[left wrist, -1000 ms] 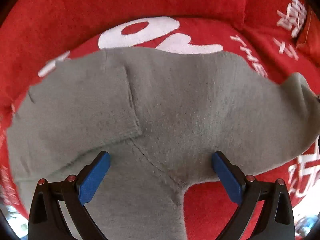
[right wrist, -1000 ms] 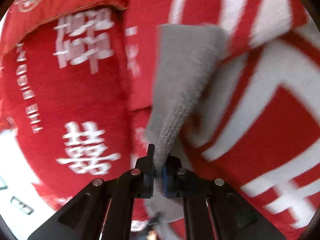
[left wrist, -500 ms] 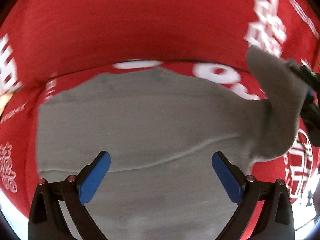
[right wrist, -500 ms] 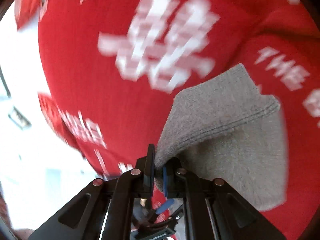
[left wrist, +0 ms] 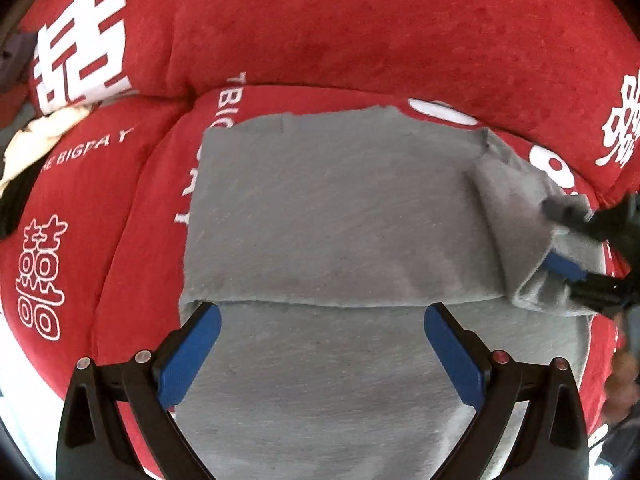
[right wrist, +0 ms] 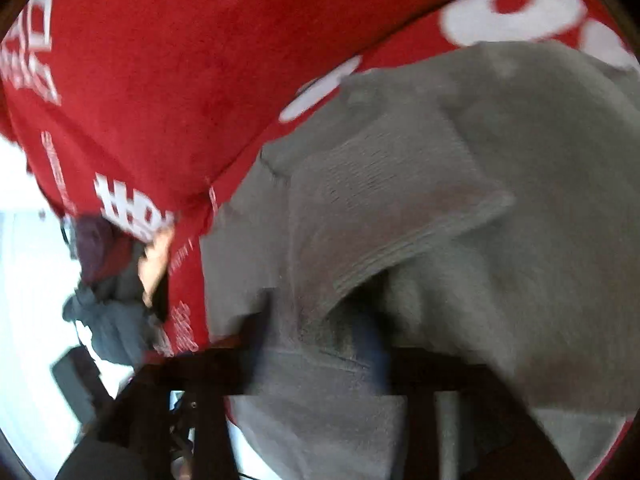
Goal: Fold small clothes
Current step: 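Fold the held sleeve across the body toward the left tool and release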
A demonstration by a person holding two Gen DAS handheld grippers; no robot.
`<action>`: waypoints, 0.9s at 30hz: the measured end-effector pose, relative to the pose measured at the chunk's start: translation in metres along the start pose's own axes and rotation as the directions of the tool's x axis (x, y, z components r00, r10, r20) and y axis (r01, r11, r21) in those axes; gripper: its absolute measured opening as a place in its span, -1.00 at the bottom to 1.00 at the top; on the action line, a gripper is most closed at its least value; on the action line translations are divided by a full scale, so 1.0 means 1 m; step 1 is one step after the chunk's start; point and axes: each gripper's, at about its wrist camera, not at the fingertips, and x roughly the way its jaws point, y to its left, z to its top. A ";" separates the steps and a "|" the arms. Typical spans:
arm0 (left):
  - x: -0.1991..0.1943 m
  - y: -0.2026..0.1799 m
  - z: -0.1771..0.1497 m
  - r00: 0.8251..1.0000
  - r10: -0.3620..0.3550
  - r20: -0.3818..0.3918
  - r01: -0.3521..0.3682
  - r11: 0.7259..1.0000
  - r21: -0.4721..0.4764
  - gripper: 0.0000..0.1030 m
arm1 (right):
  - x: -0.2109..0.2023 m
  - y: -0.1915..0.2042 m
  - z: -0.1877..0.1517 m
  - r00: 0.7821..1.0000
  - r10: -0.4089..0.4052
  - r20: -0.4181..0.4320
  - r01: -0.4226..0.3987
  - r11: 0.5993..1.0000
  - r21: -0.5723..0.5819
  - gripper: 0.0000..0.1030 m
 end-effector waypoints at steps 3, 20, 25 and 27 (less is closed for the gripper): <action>-0.002 0.008 -0.002 1.000 -0.013 0.000 0.013 1.000 -0.022 0.97 | -0.003 -0.013 0.015 0.997 0.065 0.044 -0.070 0.989 0.130 -0.14; -0.009 0.044 -0.002 0.995 -0.098 -0.002 0.098 0.994 -0.046 0.97 | 0.098 0.100 -0.050 0.956 -0.168 -0.241 0.049 0.899 -0.434 -0.01; 0.010 0.018 0.022 0.979 -0.197 -0.044 0.196 0.980 -0.025 0.97 | 0.020 0.044 -0.048 0.985 -0.112 -0.132 0.082 0.973 -0.214 0.00; 0.024 0.013 0.028 0.974 -0.218 -0.066 0.215 0.975 -0.056 0.84 | -0.015 0.017 -0.045 0.990 -0.125 -0.072 0.116 0.986 -0.123 0.00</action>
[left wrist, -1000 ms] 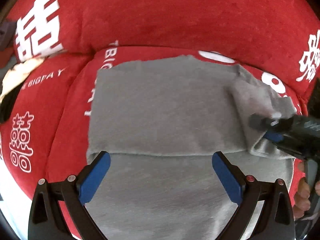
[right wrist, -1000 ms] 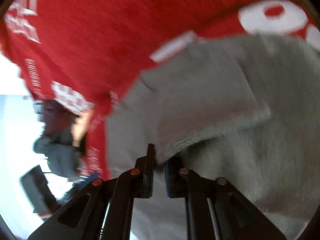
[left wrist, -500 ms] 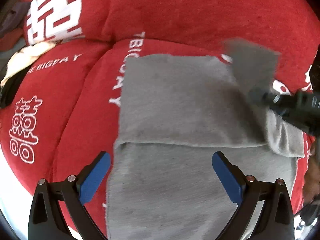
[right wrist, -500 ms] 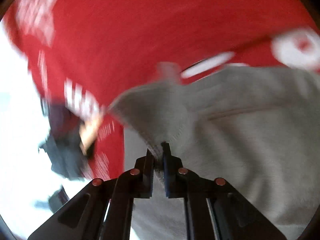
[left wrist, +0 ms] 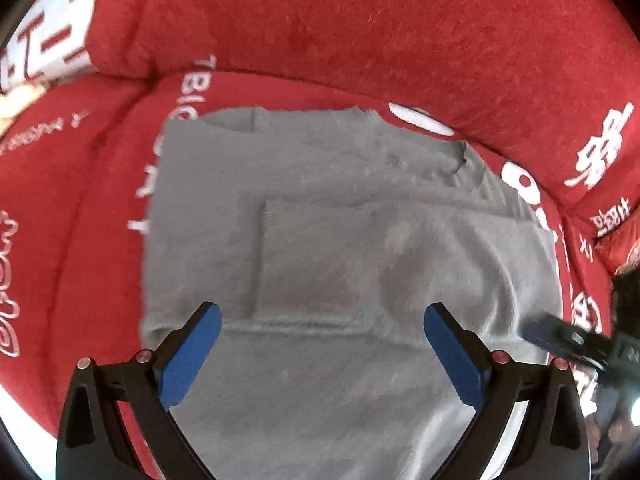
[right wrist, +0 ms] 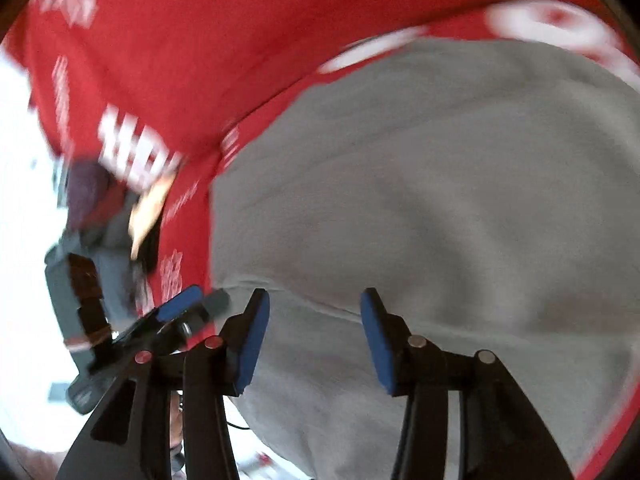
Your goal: Fold small clothes
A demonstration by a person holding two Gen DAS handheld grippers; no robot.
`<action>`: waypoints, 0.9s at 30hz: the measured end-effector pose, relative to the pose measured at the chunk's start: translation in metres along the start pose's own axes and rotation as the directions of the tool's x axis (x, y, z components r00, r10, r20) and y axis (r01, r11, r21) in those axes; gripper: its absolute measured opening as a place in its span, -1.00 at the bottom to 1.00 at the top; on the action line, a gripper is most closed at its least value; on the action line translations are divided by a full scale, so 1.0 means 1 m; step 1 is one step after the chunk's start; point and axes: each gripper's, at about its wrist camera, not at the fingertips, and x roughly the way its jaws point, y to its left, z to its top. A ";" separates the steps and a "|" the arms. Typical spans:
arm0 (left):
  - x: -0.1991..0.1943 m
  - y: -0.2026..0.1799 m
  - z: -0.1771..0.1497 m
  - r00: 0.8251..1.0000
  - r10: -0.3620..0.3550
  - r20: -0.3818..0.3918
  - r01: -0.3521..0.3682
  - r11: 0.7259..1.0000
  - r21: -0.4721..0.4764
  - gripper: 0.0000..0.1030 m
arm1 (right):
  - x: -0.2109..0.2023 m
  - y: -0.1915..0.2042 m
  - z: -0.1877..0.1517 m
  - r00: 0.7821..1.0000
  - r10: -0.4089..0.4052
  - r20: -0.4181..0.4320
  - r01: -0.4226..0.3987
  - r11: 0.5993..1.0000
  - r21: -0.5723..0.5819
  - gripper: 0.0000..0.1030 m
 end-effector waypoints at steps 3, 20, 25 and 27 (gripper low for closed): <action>0.021 0.003 0.005 0.998 0.004 -0.064 -0.007 0.998 -0.060 0.38 | -0.051 -0.056 -0.010 0.996 -0.031 0.085 0.017 0.987 0.161 0.00; 0.010 -0.001 -0.002 0.996 0.092 -0.012 -0.091 0.995 0.032 -0.52 | -0.081 -0.168 -0.022 0.967 -0.043 0.253 -0.093 0.858 0.504 -0.54; -0.004 -0.003 -0.008 0.985 0.170 0.037 -0.171 0.985 0.036 0.68 | -0.087 -0.163 -0.021 0.971 -0.017 0.237 -0.100 0.876 0.471 0.10; -0.005 -0.003 -0.010 0.983 0.182 0.027 -0.183 0.982 0.047 0.68 | -0.090 -0.158 -0.019 0.976 -0.015 0.217 -0.082 0.898 0.432 0.28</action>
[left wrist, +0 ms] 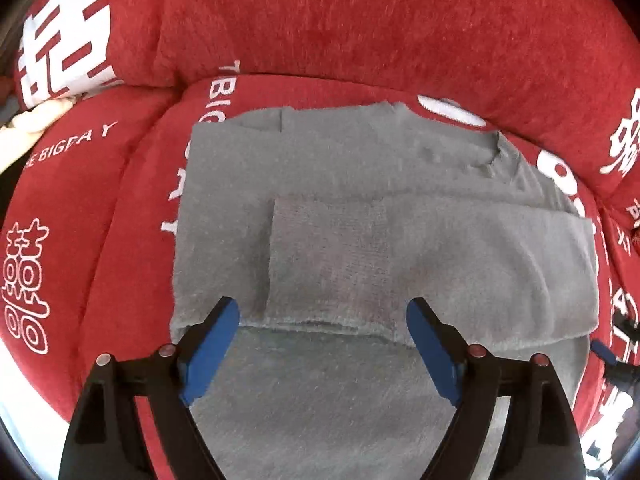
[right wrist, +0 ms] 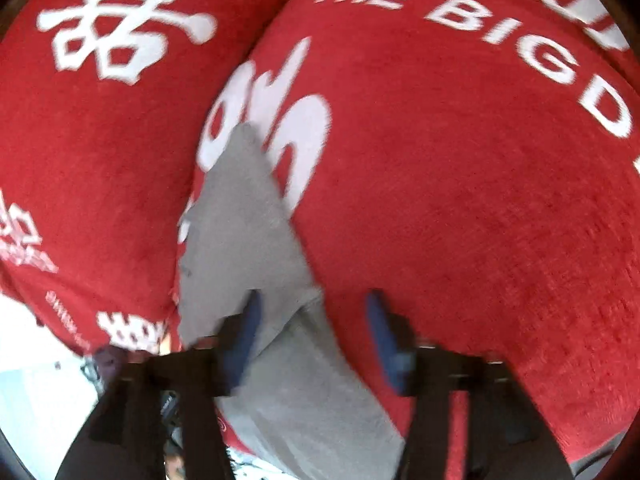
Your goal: Fold small clothes
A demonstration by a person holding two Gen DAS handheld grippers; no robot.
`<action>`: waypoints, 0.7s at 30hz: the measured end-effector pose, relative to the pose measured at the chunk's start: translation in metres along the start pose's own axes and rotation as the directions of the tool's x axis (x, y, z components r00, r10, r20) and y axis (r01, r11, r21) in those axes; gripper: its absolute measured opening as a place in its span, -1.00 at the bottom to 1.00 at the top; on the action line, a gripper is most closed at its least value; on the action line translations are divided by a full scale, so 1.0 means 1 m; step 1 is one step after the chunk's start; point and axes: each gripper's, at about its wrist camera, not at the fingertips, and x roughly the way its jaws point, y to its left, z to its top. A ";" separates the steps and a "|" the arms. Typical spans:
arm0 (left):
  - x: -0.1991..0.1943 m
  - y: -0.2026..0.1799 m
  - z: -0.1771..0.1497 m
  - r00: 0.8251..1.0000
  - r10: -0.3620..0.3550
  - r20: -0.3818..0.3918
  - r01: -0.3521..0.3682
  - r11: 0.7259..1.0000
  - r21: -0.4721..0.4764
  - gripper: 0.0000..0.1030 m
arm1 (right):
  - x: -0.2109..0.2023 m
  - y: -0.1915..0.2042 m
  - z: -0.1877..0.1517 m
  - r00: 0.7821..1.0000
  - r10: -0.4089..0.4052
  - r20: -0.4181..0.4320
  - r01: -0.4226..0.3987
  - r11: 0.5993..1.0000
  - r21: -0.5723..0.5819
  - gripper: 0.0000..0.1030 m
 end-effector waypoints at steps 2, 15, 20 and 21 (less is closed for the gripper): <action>0.000 0.002 0.000 1.000 0.016 -0.002 -0.016 1.000 0.000 0.68 | 0.005 0.007 0.002 1.000 -0.014 -0.015 0.013 0.999 -0.052 0.28; 0.013 0.031 -0.008 0.989 0.127 -0.079 -0.131 0.990 -0.056 0.68 | 0.010 0.023 -0.001 0.983 -0.179 -0.042 0.170 0.972 -0.160 -0.18; -0.004 0.026 -0.019 0.992 0.096 -0.086 -0.100 0.994 -0.044 0.68 | -0.001 0.026 -0.028 0.971 -0.233 -0.048 0.219 0.953 -0.209 -0.01; -0.006 0.024 -0.021 0.992 0.089 -0.088 -0.093 0.995 -0.043 0.68 | -0.002 0.030 -0.033 0.970 -0.238 -0.051 0.222 0.950 -0.219 0.05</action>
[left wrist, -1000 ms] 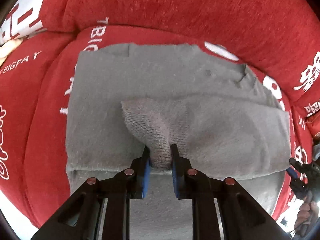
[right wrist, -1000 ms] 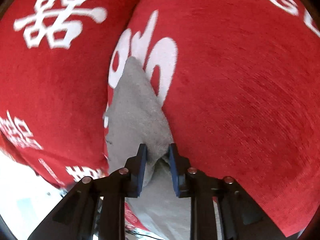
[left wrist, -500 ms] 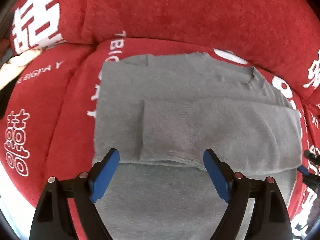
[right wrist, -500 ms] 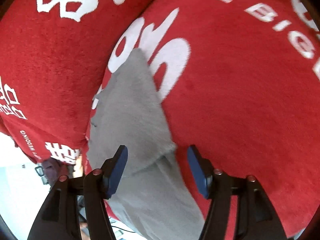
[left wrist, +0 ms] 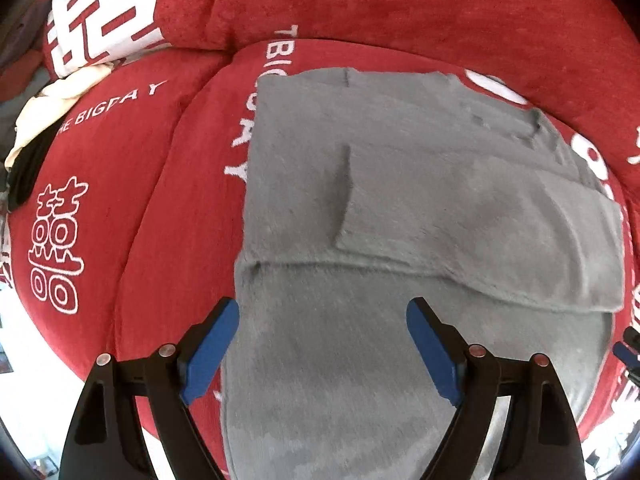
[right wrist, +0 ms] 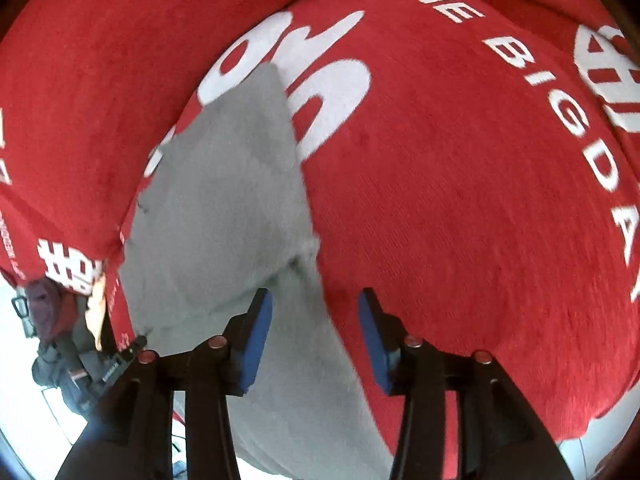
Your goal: Fold small clothes
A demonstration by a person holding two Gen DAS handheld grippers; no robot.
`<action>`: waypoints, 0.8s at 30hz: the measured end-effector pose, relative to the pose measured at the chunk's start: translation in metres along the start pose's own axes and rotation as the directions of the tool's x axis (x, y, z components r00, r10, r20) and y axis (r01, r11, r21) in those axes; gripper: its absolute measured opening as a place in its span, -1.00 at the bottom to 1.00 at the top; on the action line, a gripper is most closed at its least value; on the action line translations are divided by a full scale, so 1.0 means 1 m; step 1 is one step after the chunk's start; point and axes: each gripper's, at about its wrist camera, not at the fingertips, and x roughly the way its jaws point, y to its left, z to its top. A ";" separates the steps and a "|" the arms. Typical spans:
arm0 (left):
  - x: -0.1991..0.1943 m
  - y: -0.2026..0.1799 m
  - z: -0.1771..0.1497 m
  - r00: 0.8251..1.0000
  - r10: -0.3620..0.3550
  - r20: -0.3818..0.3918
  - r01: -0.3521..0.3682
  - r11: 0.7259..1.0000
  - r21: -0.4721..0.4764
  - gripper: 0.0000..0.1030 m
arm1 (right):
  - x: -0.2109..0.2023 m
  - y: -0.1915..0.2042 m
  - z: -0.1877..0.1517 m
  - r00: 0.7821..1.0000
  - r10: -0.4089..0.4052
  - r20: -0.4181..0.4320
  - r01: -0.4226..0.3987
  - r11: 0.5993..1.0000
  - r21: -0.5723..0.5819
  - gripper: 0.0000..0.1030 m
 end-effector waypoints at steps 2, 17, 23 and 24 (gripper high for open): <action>-0.006 -0.006 -0.006 1.000 -0.017 -0.010 0.017 1.000 0.006 0.68 | -0.003 0.010 -0.011 1.000 -0.003 -0.010 0.002 1.000 -0.029 0.10; -0.034 -0.041 -0.040 0.996 -0.056 -0.071 0.063 0.993 0.100 0.68 | -0.003 0.073 -0.056 0.997 -0.005 -0.074 -0.010 0.979 -0.202 0.26; -0.041 -0.042 -0.046 0.995 -0.068 -0.077 0.077 0.990 0.117 0.68 | -0.006 0.077 -0.061 0.998 -0.010 -0.067 -0.004 0.979 -0.202 0.29; -0.042 -0.042 -0.047 0.994 -0.071 -0.077 0.080 0.990 0.117 0.68 | -0.007 0.078 -0.062 0.998 -0.011 -0.066 -0.003 0.979 -0.205 0.29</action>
